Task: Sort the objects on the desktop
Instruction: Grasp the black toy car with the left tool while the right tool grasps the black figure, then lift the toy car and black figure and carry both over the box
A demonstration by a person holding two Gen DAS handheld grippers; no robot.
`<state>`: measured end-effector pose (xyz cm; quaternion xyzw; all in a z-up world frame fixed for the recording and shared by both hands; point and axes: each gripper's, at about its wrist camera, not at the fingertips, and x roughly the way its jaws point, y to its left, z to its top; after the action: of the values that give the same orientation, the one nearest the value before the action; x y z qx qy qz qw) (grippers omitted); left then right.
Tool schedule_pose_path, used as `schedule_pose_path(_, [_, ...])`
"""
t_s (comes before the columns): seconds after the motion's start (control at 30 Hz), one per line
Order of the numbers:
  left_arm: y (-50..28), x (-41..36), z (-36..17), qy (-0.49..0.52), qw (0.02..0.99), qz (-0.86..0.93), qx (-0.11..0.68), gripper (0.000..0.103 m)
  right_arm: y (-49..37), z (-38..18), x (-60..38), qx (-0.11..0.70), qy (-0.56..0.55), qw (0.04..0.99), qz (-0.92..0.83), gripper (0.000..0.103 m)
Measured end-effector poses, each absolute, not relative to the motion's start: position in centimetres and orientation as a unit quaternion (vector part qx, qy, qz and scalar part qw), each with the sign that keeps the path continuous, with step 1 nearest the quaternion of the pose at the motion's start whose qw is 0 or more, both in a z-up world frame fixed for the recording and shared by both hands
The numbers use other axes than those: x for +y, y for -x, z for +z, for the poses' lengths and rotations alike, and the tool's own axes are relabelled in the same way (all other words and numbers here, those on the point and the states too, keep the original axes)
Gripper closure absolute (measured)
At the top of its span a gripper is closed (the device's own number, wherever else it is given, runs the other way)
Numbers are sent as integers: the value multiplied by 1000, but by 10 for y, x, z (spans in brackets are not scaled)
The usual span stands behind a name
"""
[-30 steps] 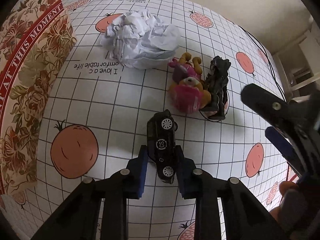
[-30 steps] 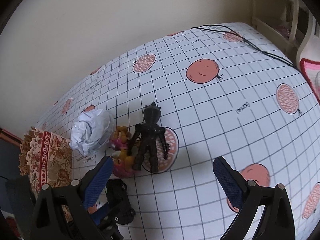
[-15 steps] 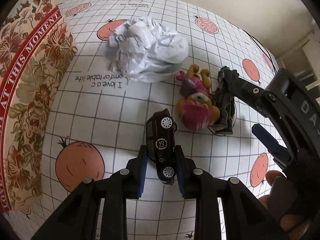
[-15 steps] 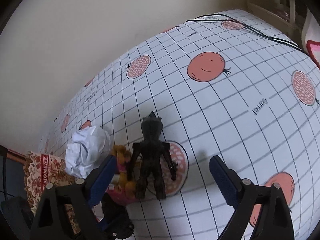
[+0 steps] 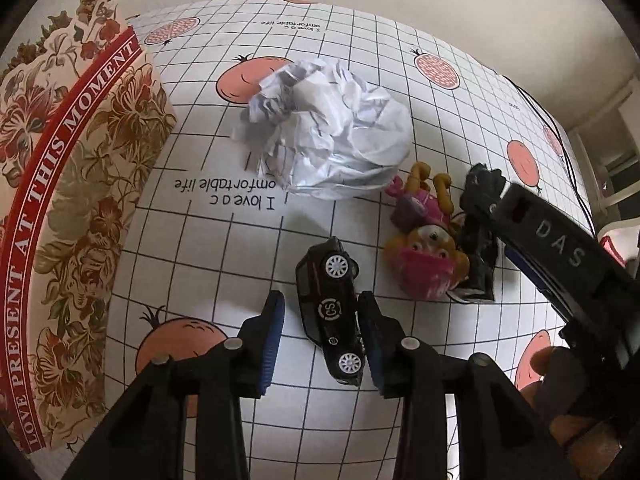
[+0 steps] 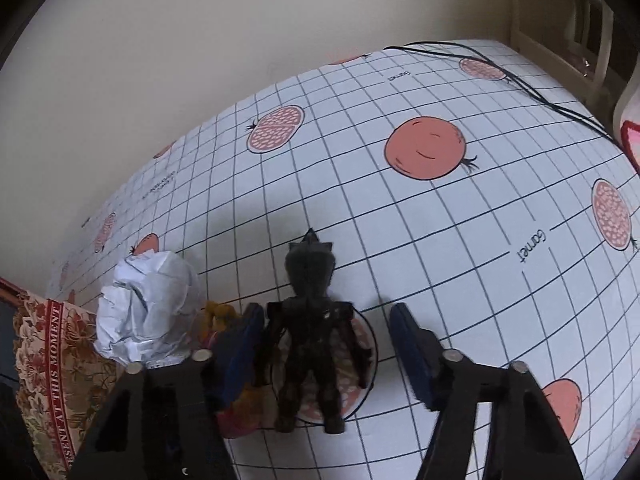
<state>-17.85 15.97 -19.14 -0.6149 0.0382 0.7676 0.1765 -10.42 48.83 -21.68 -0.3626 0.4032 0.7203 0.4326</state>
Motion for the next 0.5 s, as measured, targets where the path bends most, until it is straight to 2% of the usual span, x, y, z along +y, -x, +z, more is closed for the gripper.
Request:
schedule_pose_path(0.07, [178,159,-191,613,174,770,40,64,103,-217,488,400,365,438,718,46])
schedule_pose_path(0.5, [168,160,-189,600,177,778,58,65,98,-217,489,413,356,431,719,47])
